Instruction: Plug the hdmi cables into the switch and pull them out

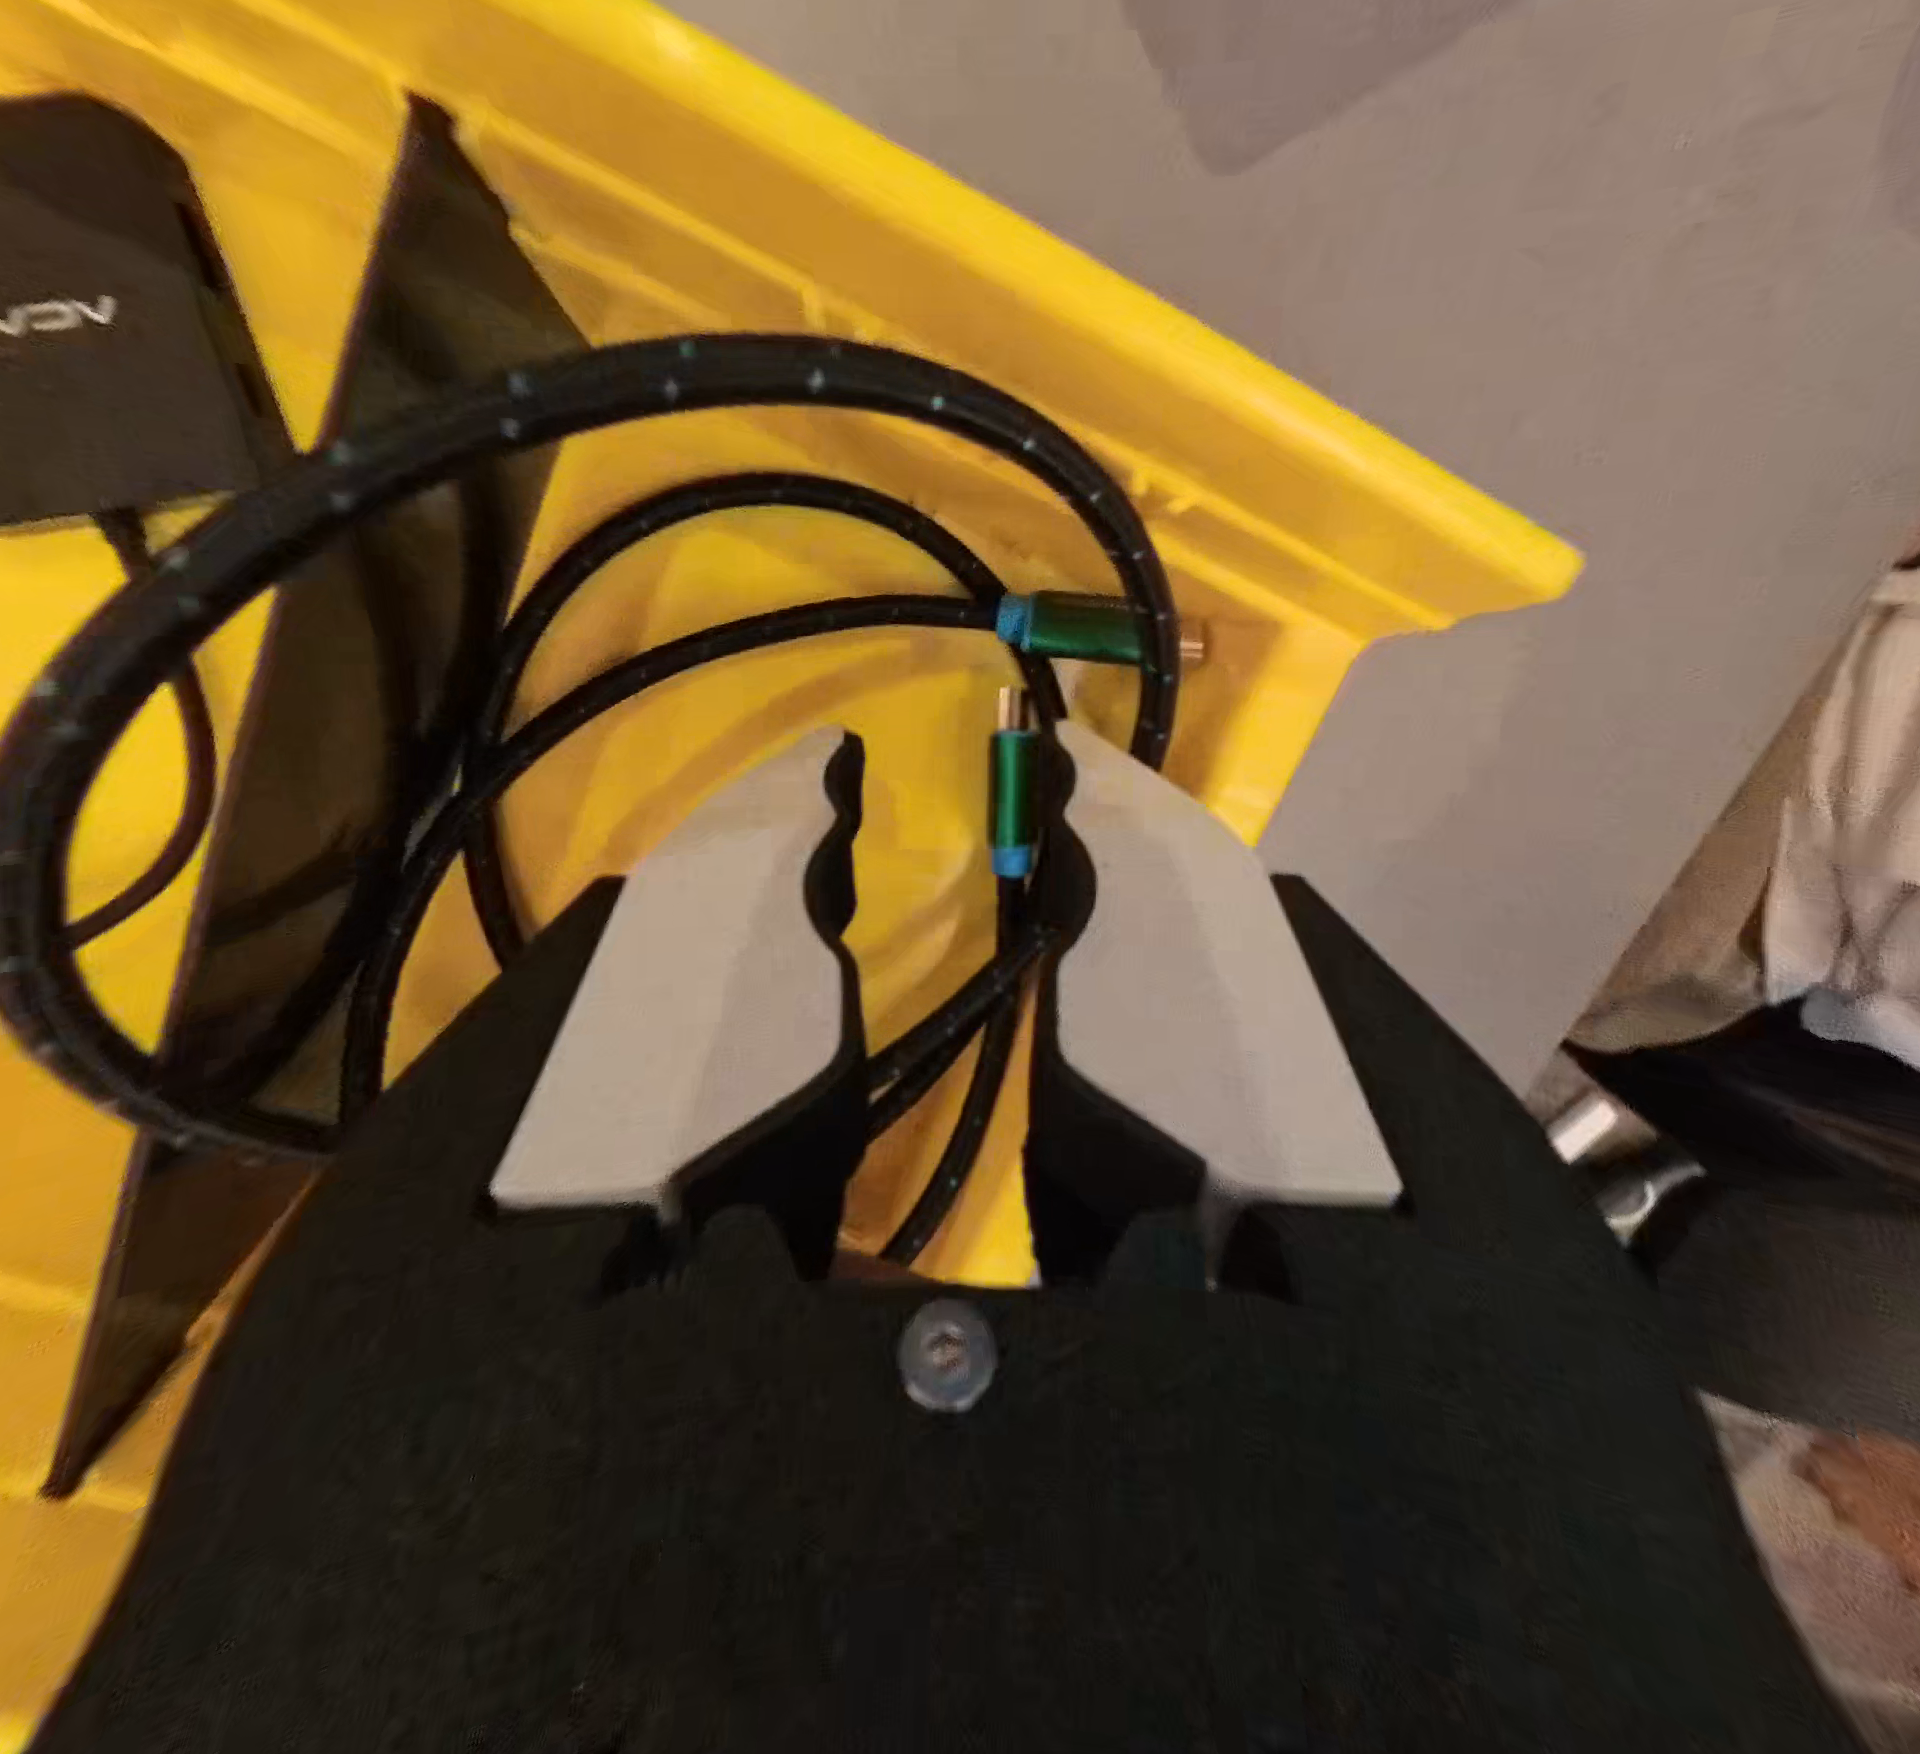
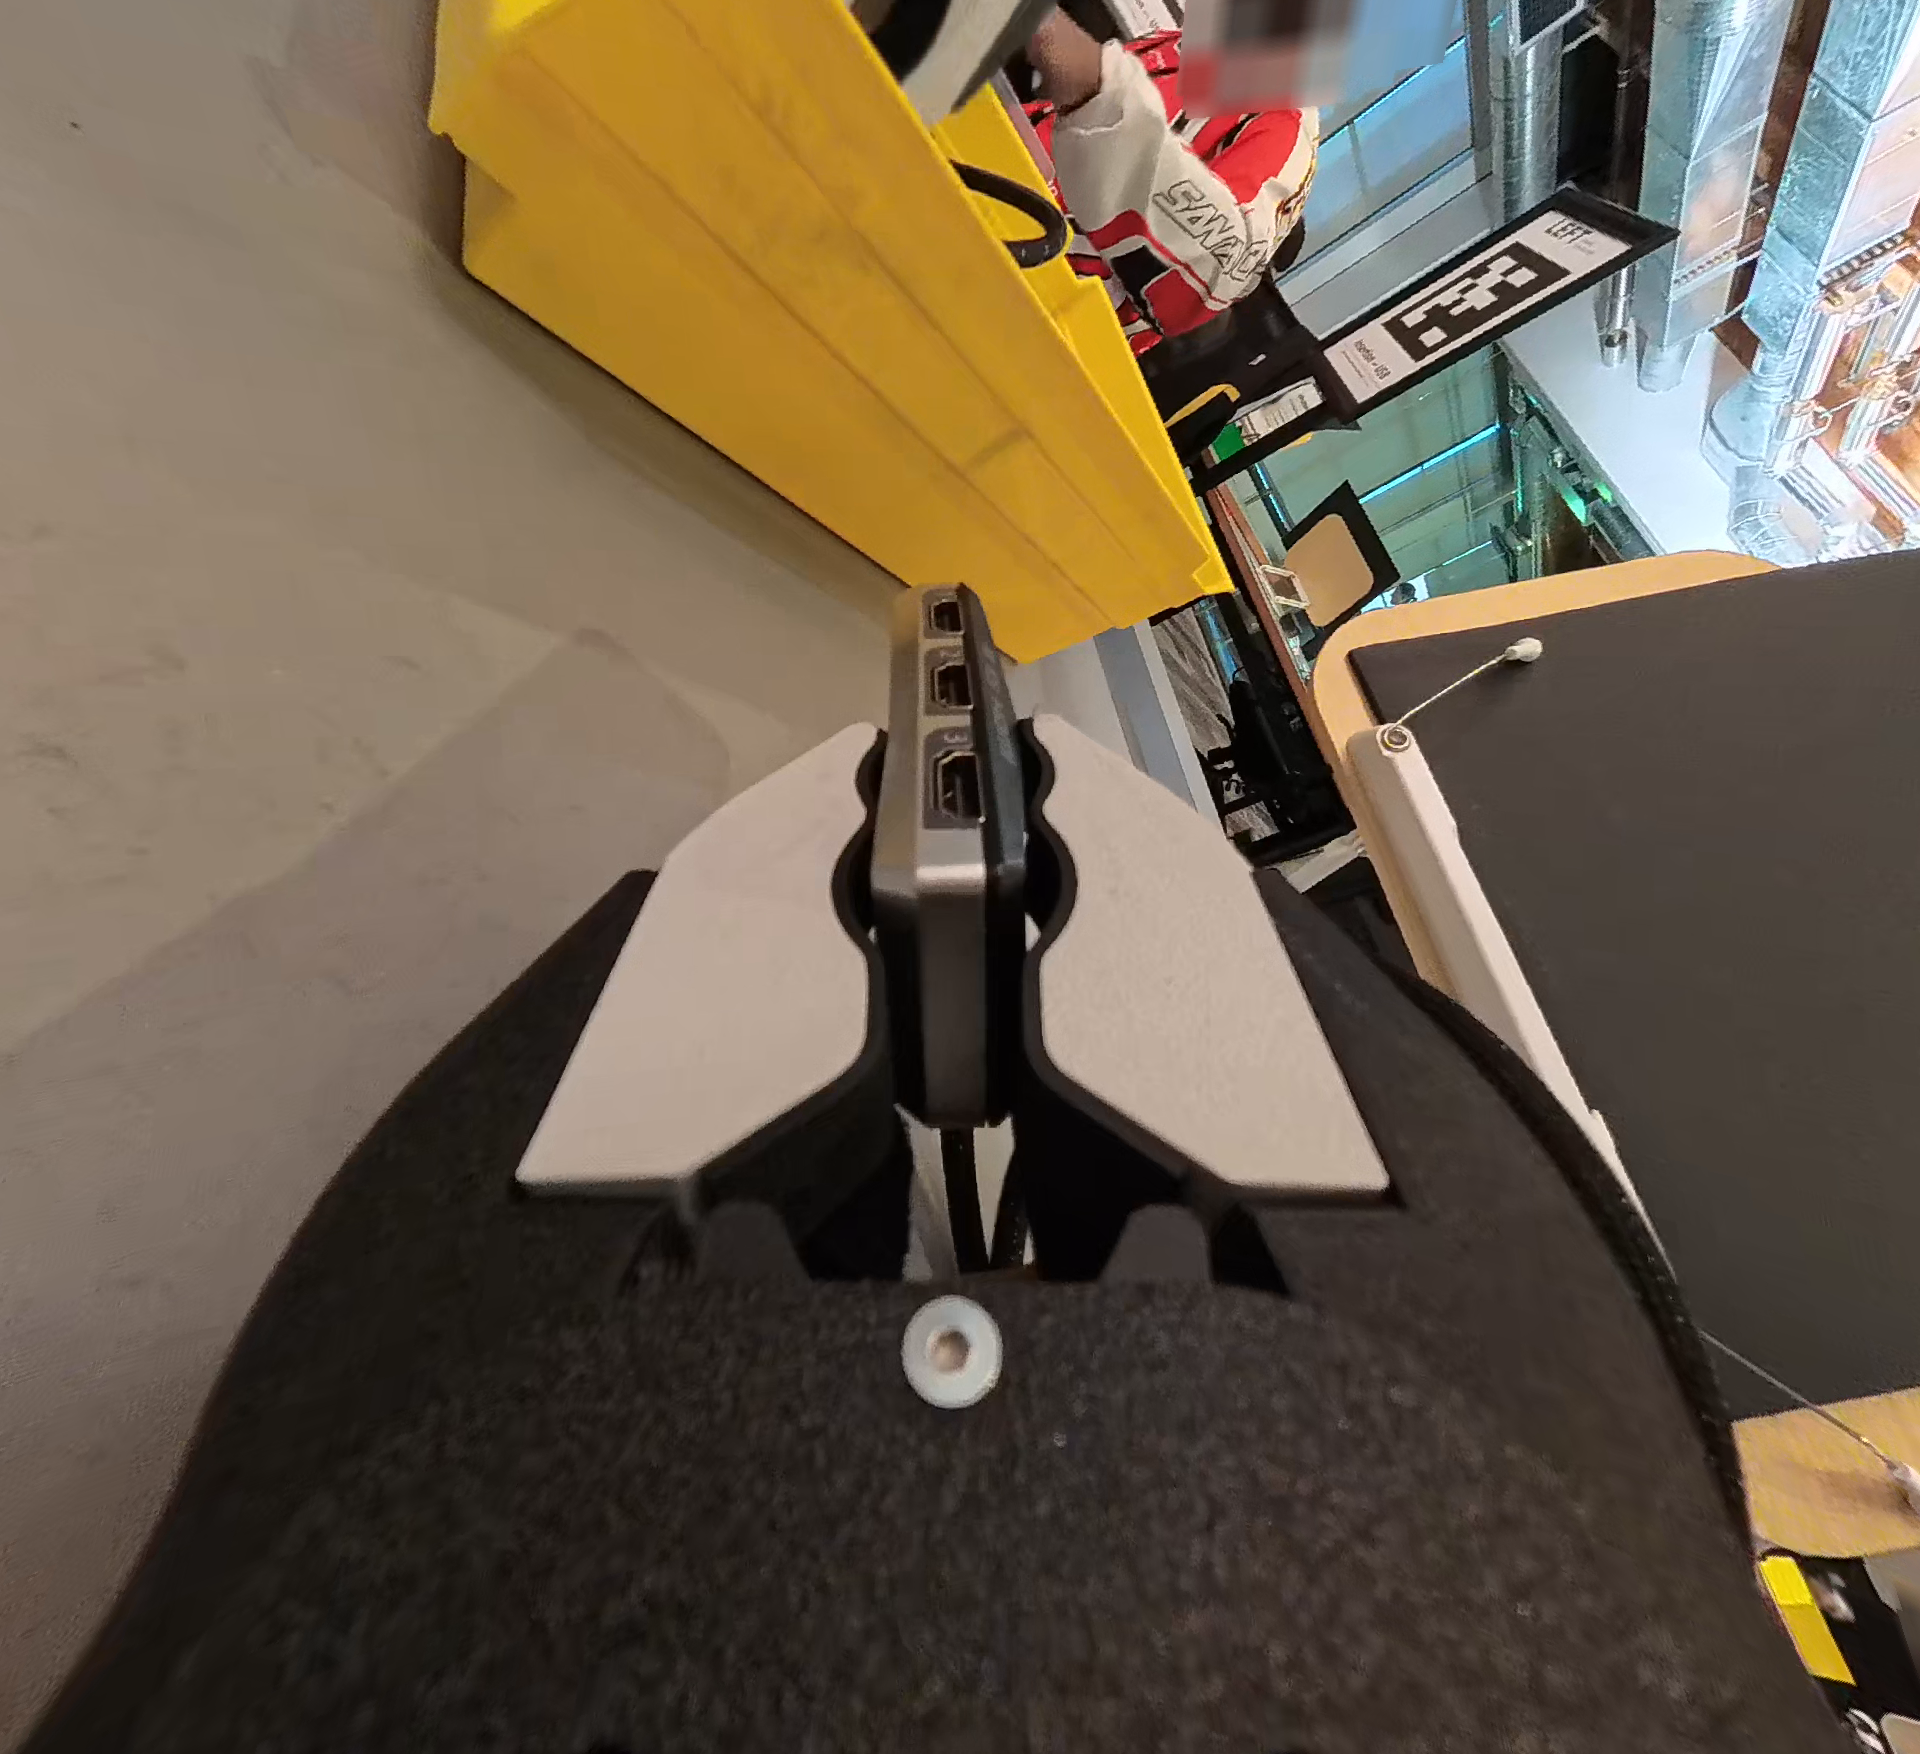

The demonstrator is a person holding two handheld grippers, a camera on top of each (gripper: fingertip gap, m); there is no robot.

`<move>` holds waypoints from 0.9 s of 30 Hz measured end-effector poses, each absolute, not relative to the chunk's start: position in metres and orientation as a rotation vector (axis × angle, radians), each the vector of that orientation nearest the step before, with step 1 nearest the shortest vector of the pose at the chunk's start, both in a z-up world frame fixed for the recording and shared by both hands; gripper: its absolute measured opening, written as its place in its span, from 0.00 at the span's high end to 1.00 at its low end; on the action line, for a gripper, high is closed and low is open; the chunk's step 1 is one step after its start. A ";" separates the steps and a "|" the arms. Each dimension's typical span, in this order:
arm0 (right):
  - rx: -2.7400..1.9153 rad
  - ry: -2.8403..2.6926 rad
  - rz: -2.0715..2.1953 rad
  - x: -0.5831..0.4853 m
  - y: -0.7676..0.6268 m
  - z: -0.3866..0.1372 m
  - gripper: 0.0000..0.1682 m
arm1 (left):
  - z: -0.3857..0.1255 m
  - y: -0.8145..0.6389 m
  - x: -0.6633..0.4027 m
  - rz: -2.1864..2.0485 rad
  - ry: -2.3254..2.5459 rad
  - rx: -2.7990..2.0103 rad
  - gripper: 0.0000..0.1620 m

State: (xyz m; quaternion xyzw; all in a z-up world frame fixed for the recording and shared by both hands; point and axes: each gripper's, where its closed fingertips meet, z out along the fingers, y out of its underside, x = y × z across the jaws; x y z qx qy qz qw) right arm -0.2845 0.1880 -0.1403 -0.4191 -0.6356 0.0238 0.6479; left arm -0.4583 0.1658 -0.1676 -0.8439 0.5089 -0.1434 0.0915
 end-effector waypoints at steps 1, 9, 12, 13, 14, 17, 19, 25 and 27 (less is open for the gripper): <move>-0.954 -1.444 0.056 -0.284 0.188 -0.140 0.87 | -0.176 0.164 -0.461 -0.397 1.571 -2.532 0.80; -0.988 -1.422 0.110 -0.283 0.192 -0.137 0.87 | -0.199 0.145 -0.469 -0.412 1.736 -2.607 0.87; -0.992 -1.418 0.119 -0.283 0.192 -0.137 0.87 | -0.199 0.138 -0.465 -0.534 1.716 -2.626 0.93; -0.993 -1.419 0.120 -0.283 0.192 -0.137 0.87 | -0.200 0.136 -0.465 -0.540 1.730 -2.621 0.93; -0.992 -1.421 0.119 -0.283 0.191 -0.137 0.87 | -0.201 0.133 -0.464 -0.542 1.741 -2.619 0.93; -0.990 -1.425 0.113 -0.283 0.191 -0.138 0.87 | -0.206 0.130 -0.463 -0.524 1.777 -2.647 0.93; -0.989 -1.425 0.111 -0.283 0.191 -0.138 0.87 | -0.206 0.132 -0.464 -0.451 1.844 -2.574 0.93; -0.986 -1.421 0.106 -0.283 0.191 -0.137 0.87 | -0.167 0.146 -0.464 -0.353 1.690 -2.395 0.93; -0.988 -1.418 0.111 -0.283 0.192 -0.136 0.87 | -0.129 0.155 -0.467 -0.416 1.522 -2.314 0.93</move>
